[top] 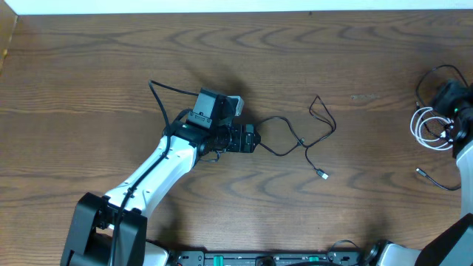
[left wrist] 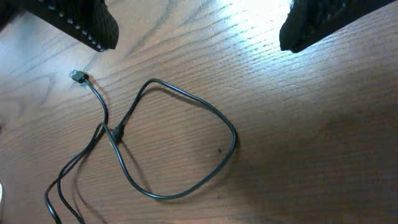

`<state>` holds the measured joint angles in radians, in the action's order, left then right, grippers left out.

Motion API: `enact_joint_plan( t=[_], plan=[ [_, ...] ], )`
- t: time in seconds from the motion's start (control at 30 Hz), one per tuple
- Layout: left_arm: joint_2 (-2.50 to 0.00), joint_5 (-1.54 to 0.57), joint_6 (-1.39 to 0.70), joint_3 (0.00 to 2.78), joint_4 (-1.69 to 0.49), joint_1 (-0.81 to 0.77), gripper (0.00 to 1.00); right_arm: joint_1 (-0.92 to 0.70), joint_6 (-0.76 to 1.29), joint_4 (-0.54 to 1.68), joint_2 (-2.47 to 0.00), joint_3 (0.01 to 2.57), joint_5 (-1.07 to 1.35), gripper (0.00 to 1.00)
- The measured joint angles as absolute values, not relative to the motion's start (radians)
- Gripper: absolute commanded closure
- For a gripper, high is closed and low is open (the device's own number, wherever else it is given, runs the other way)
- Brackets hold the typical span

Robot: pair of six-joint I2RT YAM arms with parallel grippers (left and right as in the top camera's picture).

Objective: Untangle cables
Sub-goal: 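Move the right gripper back to the remaining black cable near the left gripper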

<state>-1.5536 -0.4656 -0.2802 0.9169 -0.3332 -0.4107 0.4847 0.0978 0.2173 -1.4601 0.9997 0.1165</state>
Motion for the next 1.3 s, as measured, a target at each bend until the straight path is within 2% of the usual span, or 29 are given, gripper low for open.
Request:
enact_joint_plan(
  t=[0.27,0.53,0.9,1.3],
  plan=[
    [-1.554,-0.463,-0.28,0.917,-0.333,-0.411,0.13,0.435,0.092,0.26,-1.477,0.999,0.299,0.43],
    [-1.554,-0.439,-0.28,0.917,-0.341,-0.411,0.12,0.25,-0.073,0.304,-1.589,0.999,0.453,0.43],
    [-1.554,-0.371,-0.281,0.917,-0.406,-0.411,0.12,-0.011,-0.355,0.307,-1.715,0.999,0.435,0.42],
    [-1.554,-0.36,-0.28,0.917,-0.408,-0.411,0.13,-0.114,-0.456,0.312,-1.808,0.999,0.418,0.42]
  ],
)
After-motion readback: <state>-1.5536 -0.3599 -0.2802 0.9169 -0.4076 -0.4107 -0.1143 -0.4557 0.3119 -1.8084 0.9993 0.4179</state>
